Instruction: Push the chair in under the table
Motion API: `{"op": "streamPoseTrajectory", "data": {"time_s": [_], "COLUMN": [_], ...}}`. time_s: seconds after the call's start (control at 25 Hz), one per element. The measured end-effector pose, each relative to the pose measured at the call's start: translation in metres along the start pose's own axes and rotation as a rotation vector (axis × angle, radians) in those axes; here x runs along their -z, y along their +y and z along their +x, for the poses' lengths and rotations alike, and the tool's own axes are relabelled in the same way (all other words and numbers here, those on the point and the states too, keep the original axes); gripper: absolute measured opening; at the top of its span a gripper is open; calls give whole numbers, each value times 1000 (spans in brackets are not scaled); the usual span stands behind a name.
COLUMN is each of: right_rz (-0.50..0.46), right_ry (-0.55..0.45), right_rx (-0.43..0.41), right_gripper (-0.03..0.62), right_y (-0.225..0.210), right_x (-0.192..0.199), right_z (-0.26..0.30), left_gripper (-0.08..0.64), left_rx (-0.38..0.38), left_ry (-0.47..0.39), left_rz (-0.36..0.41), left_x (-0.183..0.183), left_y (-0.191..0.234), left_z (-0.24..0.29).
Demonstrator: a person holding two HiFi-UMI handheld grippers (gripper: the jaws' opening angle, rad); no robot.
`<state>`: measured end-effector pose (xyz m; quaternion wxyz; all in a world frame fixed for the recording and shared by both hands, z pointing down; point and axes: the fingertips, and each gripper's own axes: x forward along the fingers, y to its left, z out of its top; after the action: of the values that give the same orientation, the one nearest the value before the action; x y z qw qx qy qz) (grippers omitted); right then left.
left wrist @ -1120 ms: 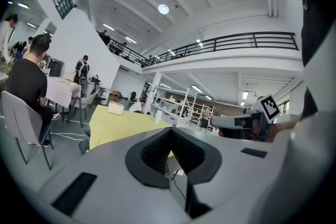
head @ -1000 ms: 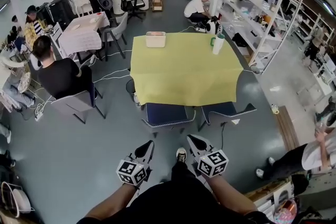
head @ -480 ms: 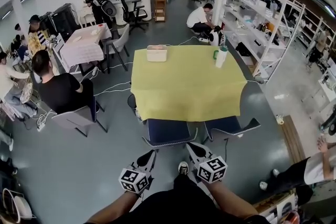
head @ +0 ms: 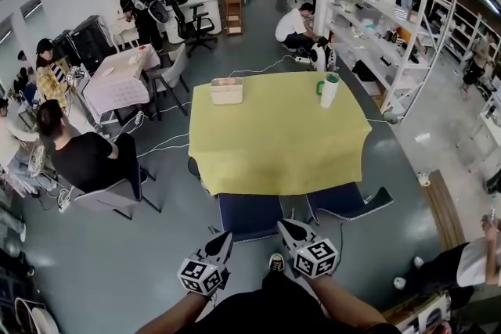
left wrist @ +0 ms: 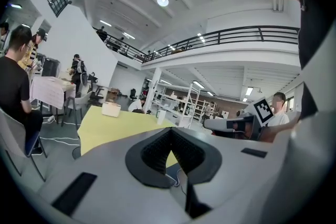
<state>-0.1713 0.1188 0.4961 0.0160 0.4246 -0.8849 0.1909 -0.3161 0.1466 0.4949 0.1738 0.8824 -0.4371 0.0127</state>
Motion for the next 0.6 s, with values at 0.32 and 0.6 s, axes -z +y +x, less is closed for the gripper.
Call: {"op": "streamPoseTrajectory", "data": {"time_s": [0.32,0.6], "right_rz": [-5,4], "right_ry": [18,-8], "right_rx": [-51,-117], "right_gripper": [14,14], "right_y": [-58,-115], "right_x": [-39,-72], "right_z": [52,95], "left_gripper": [9,9], "left_rx": [-41,-71], "left_ry": [-11,-28], "left_rz": [-22,-12], "left_x": [-28,-49], "left_y": [24,45], "left_z": [72,137]}}
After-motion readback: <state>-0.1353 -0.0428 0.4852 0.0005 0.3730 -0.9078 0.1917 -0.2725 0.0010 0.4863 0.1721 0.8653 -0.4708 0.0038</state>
